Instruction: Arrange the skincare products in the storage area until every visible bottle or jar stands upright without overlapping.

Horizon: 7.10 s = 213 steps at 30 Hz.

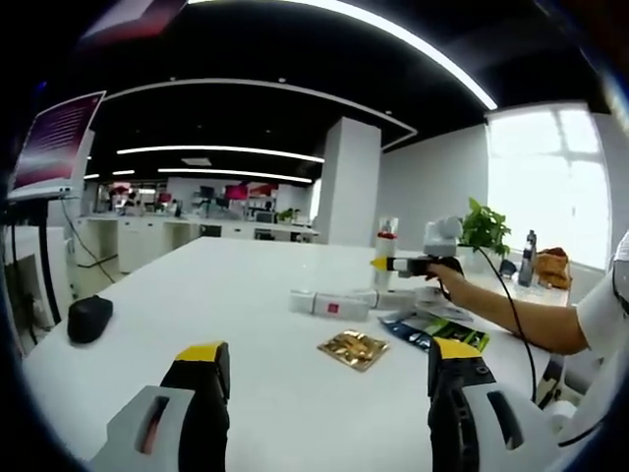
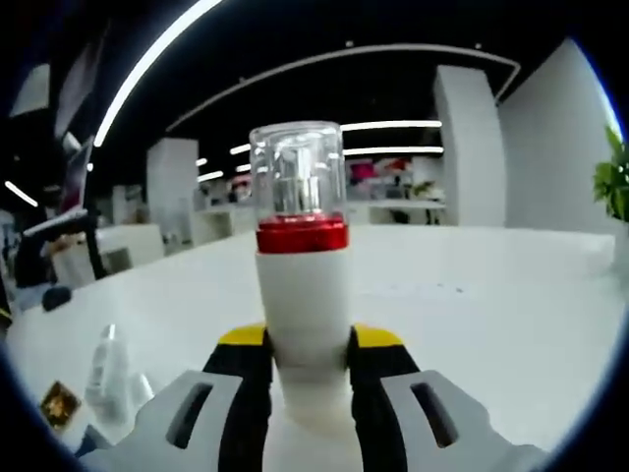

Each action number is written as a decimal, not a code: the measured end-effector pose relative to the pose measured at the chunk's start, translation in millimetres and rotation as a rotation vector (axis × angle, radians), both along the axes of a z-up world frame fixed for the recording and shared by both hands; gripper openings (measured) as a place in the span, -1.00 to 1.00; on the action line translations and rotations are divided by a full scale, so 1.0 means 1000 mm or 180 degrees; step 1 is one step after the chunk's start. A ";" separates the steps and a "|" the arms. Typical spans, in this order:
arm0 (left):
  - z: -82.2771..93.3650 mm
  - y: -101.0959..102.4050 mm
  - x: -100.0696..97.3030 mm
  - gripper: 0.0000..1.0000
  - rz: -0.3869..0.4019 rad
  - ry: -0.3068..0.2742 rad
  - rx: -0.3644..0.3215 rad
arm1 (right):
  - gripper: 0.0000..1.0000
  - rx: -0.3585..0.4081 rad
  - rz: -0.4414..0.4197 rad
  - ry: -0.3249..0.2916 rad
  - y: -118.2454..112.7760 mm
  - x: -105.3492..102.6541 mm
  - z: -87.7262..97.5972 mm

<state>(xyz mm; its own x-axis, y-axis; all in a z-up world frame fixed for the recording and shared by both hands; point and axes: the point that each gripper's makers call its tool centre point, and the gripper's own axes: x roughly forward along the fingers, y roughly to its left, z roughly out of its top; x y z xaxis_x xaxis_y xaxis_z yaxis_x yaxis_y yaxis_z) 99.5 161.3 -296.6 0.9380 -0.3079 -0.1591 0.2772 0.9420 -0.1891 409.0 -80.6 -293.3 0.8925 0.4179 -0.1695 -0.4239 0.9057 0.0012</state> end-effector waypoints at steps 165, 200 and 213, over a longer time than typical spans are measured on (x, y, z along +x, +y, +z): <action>0.011 -0.161 0.150 0.80 -0.2315 -0.0022 0.0235 | 0.32 -0.1973 0.2555 0.0140 -0.064 -0.114 -0.005; 0.003 -0.164 0.140 0.80 -0.2329 0.0062 0.0039 | -0.33 -0.2932 0.3330 0.1682 -0.068 -0.111 -0.065; 0.004 -0.162 0.143 0.79 -0.2299 0.0067 -0.0031 | -0.47 -0.2818 0.3137 0.1801 -0.062 -0.120 -0.064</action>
<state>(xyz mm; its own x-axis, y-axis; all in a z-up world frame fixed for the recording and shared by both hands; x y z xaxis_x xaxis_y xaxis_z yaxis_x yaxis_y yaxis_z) 242.3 -0.8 -292.3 0.4965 -0.8514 -0.1690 0.8262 0.5233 -0.2087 288.7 -142.7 -357.3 0.0340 0.3853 -0.9221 -0.9989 0.0417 -0.0194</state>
